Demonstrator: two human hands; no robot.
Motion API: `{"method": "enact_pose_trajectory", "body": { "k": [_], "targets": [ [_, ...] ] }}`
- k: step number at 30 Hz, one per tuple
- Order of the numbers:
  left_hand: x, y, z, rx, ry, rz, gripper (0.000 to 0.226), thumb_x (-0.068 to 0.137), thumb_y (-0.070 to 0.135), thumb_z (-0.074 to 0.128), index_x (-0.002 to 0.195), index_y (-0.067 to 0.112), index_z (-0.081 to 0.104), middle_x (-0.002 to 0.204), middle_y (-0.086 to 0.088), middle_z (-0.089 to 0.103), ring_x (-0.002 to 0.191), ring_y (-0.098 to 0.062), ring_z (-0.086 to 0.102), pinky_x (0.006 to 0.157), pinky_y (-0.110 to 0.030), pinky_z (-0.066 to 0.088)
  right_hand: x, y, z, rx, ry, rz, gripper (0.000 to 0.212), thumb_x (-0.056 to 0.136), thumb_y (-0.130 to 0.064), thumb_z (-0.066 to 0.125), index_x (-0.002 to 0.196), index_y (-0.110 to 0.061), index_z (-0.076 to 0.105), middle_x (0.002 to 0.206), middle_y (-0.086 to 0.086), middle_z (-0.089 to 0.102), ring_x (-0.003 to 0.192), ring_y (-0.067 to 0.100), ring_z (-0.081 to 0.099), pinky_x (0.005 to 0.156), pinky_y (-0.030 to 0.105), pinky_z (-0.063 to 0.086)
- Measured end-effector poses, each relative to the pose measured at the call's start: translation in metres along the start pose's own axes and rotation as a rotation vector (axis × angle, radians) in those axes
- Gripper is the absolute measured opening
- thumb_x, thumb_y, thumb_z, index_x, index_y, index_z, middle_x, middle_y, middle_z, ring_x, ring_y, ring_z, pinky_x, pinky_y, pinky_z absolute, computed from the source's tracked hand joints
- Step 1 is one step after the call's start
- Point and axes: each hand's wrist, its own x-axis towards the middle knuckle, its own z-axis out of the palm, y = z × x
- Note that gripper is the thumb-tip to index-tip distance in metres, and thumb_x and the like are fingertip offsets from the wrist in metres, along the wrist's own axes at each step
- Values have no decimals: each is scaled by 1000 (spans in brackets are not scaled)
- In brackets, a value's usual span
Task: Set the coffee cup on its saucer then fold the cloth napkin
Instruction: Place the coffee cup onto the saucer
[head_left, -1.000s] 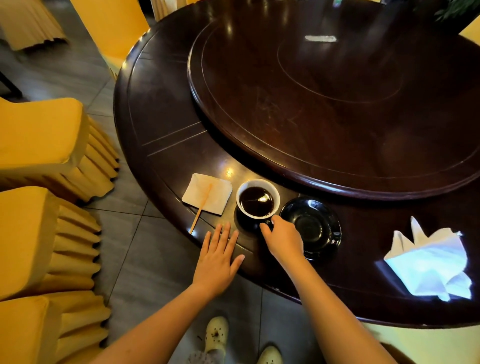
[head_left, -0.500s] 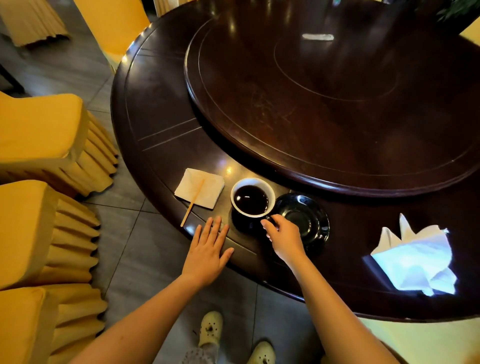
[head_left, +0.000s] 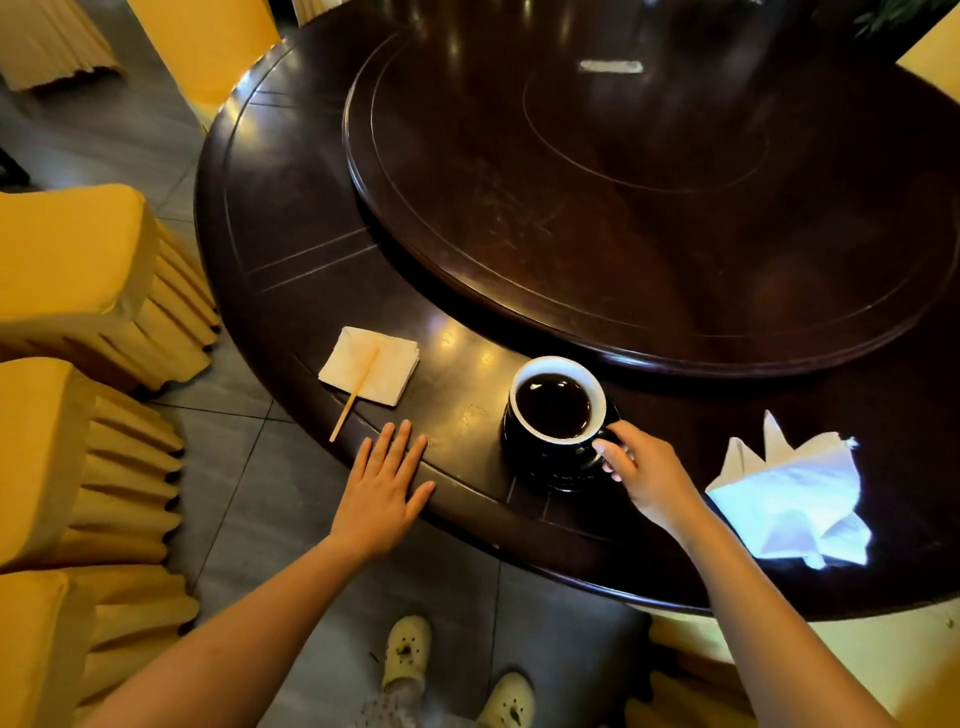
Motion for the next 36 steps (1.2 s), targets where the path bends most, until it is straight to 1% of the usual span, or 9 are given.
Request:
{"method": "enact_pose_trajectory", "body": {
  "k": [3, 7, 13, 15, 19, 24, 29, 32, 36],
  "targets": [
    [0, 0, -1, -5, -10, 4, 64, 92, 59, 4, 144, 21, 10, 152, -6, 15, 141, -11, -22, 113, -33, -10, 0, 12, -6, 16, -6, 4, 9, 94, -20, 50, 94, -15, 58, 72, -2, 58, 61, 3, 57, 59, 10, 42],
    [0, -1, -3, 10, -41, 2, 64, 92, 59, 4, 144, 22, 10, 152, -6, 15, 140, -11, -21, 112, -32, -12, 0, 26, -9, 45, -21, 5, 7, 94, -19, 50, 90, -18, 56, 71, -1, 57, 59, -8, 56, 58, 9, 42],
    [0, 0, -6, -14, -76, 8, 66, 91, 60, 3, 144, 20, 11, 153, -9, 21, 142, -24, 9, 111, -29, -14, 2, 39, -14, 58, -71, 2, 9, 94, -20, 51, 89, -23, 57, 71, -1, 57, 60, 5, 53, 59, 10, 41],
    [0, 0, -5, -25, -62, 12, 69, 89, 61, 1, 143, 20, 10, 154, -9, 18, 142, -25, 9, 111, -29, -15, 4, 44, -14, 62, -79, -4, 9, 94, -20, 51, 89, -25, 57, 71, -2, 57, 59, 1, 53, 59, 9, 41],
    [1, 3, -7, -75, -52, 24, 81, 78, 70, -13, 142, 21, 0, 154, -3, 0, 141, -20, -9, 114, -33, -13, 7, 46, -15, 80, -93, -8, 9, 94, -20, 50, 96, -18, 58, 75, 1, 58, 67, 10, 54, 61, 10, 42],
    [3, 12, -13, -120, -92, -13, 97, 68, 74, -21, 143, 16, 0, 156, -9, 1, 138, -19, -15, 112, -37, -7, 9, 44, -14, 129, -104, 6, 11, 94, -20, 50, 101, -18, 59, 79, 3, 59, 74, 15, 56, 66, 20, 43],
    [3, 25, -20, -151, -116, -49, 109, 65, 78, -19, 145, 9, 8, 156, -13, 2, 143, -25, -5, 114, -35, -2, 13, 40, -16, 132, -118, -6, 9, 94, -19, 49, 97, -20, 58, 74, 0, 57, 71, 14, 54, 60, 10, 42],
    [0, 35, -18, -137, -105, -59, 110, 66, 76, -22, 145, 7, 10, 156, -14, 6, 144, -28, 0, 114, -36, 0, 14, 42, -16, 136, -116, 2, 9, 94, -21, 50, 98, -20, 59, 74, 3, 58, 69, 15, 54, 64, 17, 42],
    [-7, 55, -18, -116, -83, 45, 95, 79, 70, -11, 143, 8, 21, 153, -13, 19, 142, -30, 11, 112, -40, 5, 15, 42, -17, 139, -114, 16, 7, 94, -23, 51, 97, -25, 57, 76, 2, 59, 66, 13, 54, 67, 23, 42]
  ]
}}
